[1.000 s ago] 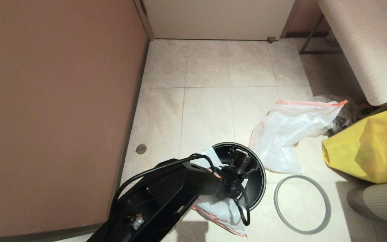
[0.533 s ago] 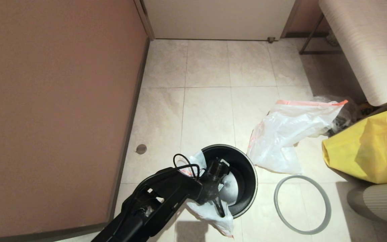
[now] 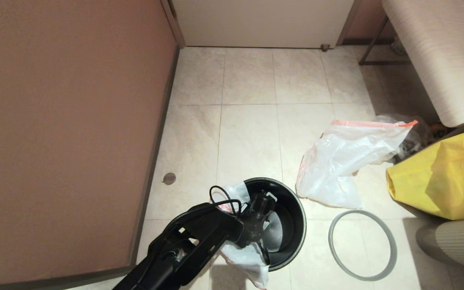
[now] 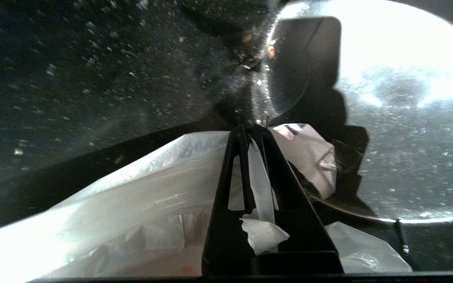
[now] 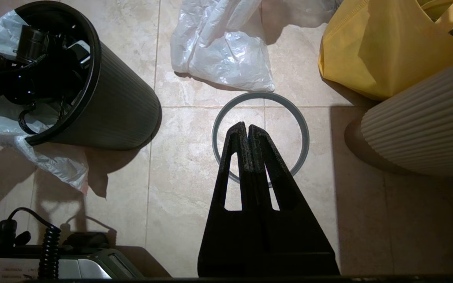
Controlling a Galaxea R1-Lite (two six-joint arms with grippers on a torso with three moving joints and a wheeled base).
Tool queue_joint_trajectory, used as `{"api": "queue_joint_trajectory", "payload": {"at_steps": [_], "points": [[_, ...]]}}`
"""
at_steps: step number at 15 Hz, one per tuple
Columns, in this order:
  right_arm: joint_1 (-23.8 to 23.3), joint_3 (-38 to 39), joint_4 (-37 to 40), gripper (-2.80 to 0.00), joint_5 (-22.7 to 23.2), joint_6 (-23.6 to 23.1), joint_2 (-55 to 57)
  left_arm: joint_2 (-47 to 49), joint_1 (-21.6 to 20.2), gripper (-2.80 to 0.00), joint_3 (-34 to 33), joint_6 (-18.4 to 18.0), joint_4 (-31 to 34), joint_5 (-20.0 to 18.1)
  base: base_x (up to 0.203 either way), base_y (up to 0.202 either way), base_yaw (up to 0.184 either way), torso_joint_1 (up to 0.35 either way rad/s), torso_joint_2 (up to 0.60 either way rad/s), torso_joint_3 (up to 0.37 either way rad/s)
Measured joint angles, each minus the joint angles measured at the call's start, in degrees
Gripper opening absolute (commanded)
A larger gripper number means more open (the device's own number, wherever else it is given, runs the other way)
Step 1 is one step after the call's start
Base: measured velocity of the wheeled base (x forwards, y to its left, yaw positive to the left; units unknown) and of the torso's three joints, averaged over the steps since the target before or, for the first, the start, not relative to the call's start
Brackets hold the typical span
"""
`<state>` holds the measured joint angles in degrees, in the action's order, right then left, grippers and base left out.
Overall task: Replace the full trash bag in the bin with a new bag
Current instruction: Put the new garbage bag on the trash can
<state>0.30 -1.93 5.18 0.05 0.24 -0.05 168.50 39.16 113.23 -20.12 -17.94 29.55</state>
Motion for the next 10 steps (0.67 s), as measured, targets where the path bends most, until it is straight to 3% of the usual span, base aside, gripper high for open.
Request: {"api": "queue_joint_trajectory", "payload": {"at_steps": [3, 4, 5, 10], "points": [[0.0, 0.0, 0.0, -2.80, 0.0, 0.0, 0.0, -0.3, 0.5, -2.80, 0.0, -0.2, -1.8, 0.6, 0.000, 0.000, 0.000, 0.000, 0.00, 0.000], [0.0, 0.0, 0.0, -2.80, 0.0, 0.0, 0.0, -0.7, 0.5, -1.16, 0.0, -0.2, -2.9, 1.7, 0.000, 0.000, 0.000, 0.000, 0.00, 0.000], [0.0, 0.0, 0.0, -2.80, 0.0, 0.0, 0.0, -1.2, 0.8, 0.00, -0.1, 0.0, -3.8, 2.5, 0.000, 0.000, 0.000, 0.000, 0.00, 0.000], [0.0, 0.0, 0.0, -2.80, 0.0, 0.0, 0.0, -6.9, 5.9, 0.00, -3.0, 5.1, -3.8, 4.5, 0.000, 0.000, 0.000, 0.000, 0.00, 0.000]]}}
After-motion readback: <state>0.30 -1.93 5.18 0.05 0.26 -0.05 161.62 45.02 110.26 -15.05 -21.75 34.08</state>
